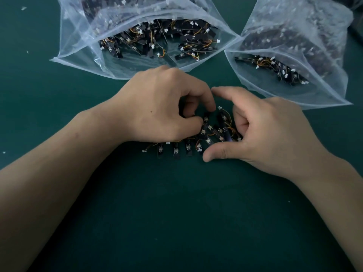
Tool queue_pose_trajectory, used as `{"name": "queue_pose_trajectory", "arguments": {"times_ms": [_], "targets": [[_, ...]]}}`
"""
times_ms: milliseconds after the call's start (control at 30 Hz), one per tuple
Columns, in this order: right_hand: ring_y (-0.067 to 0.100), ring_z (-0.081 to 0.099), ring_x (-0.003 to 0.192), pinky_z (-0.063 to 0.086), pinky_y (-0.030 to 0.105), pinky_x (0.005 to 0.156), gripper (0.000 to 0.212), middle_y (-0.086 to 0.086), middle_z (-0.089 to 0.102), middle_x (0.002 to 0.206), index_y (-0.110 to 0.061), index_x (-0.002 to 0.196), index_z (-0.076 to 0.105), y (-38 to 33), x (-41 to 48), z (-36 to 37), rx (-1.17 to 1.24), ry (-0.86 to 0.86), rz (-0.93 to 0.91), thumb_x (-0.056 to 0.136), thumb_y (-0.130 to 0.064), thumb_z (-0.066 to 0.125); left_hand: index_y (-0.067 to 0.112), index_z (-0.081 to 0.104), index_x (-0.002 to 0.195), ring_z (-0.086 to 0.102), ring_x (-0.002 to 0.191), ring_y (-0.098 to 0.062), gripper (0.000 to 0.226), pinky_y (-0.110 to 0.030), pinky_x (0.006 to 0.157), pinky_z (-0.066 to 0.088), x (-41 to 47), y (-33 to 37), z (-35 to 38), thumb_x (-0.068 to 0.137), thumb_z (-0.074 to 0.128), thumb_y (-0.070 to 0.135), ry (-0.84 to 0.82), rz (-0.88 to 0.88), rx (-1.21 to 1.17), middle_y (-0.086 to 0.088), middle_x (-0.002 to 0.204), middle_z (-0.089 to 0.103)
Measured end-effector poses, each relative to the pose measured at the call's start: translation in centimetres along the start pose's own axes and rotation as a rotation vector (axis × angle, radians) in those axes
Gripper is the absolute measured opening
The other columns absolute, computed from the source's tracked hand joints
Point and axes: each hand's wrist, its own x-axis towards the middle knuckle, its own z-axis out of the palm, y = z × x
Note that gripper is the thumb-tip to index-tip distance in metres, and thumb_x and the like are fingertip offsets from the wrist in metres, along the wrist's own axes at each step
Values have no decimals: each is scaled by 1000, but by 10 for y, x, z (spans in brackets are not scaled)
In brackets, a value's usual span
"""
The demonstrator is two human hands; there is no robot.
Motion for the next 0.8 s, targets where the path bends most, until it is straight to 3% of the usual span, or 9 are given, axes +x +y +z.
{"name": "queue_pose_trajectory", "arguments": {"times_ms": [367, 533, 667, 800], "targets": [[-3, 44, 54, 46, 40, 53, 113, -17, 43, 55, -34, 146, 50, 0, 1, -2, 8, -28, -8, 55, -101, 48, 44, 68, 91, 59, 71, 0, 24, -28, 66, 44, 1, 4, 5, 79, 63, 63, 68, -49, 67, 27, 76, 63], [-3, 44, 53, 45, 37, 53, 115, -17, 42, 55, -32, 146, 51, -1, 2, -2, 11, -33, -14, 54, -101, 47, 41, 66, 85, 58, 69, -3, 28, -30, 65, 45, 1, 4, 8, 79, 60, 68, 79, -51, 99, 20, 72, 63], [6, 44, 54, 41, 35, 55, 123, -16, 42, 58, -32, 149, 46, -5, 1, 0, -78, -15, -22, 53, -107, 34, 34, 74, 90, 59, 67, -7, 35, -37, 68, 48, 2, 1, 7, 95, 49, 58, 115, -52, 20, 14, 67, 63], [31, 60, 52, 30, 32, 49, 124, -4, 53, 56, -17, 154, 42, -18, -9, 10, -321, 115, -4, 71, -103, 10, 27, 77, 86, 54, 59, -10, 34, -28, 61, 41, 4, -4, 4, 108, 51, 35, 210, -46, -210, 9, 59, 56]]}}
